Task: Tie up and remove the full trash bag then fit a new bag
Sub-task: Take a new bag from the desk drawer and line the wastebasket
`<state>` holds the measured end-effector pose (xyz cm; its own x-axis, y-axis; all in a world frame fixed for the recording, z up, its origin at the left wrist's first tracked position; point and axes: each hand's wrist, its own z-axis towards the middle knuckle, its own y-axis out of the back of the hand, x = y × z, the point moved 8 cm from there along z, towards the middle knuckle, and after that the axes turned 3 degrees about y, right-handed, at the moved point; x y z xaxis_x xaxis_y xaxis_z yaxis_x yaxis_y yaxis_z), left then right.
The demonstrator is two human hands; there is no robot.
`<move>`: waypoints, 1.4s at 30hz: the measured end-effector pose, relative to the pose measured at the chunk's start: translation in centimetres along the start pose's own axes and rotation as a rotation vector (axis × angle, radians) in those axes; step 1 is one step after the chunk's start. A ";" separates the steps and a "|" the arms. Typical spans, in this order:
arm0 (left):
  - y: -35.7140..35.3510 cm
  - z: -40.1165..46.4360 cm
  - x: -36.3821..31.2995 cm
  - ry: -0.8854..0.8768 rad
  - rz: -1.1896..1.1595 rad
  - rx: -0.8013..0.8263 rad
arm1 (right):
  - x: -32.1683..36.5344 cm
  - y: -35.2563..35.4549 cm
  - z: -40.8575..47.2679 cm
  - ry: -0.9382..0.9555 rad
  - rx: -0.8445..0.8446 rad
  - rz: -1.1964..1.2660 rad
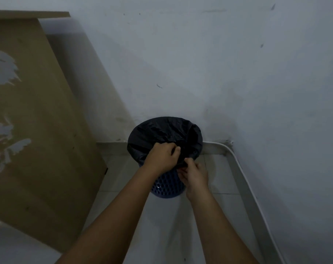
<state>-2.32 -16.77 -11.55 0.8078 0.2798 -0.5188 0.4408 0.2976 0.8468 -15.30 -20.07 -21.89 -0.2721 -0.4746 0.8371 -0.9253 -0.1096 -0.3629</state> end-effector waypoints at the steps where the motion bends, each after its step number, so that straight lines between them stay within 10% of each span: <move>1: -0.4 0.8 -0.2 -0.003 0.047 0.078 | 0.3 0.3 0.3 0.020 -0.008 -0.025; 6: -1.3 4.4 1.7 -0.006 0.216 0.207 | 2.5 2.5 2.8 0.107 -0.018 -0.181; 12: -5.6 7.6 -2.0 0.235 -0.566 0.323 | 1.9 2.1 2.9 0.100 0.040 -0.193; 19: -10.6 8.7 -1.7 0.433 -0.708 0.467 | 1.5 2.2 3.8 0.102 0.100 -0.170; 27: -5.9 12.4 1.1 -0.119 0.507 0.000 | 2.3 2.3 4.2 0.181 0.123 -0.150; 32: -11.0 12.8 8.2 -0.116 0.831 0.636 | 1.8 2.7 4.5 0.183 0.120 -0.135; 42: -9.3 13.9 7.3 -0.039 0.808 0.595 | 1.6 2.8 5.6 0.195 0.161 -0.081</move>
<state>4.96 -30.22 -21.62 0.9587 0.1630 0.2331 -0.1306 -0.4759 0.8697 -16.82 -26.04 -23.81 -0.2588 -0.2828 0.9236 -0.8964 -0.2859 -0.3387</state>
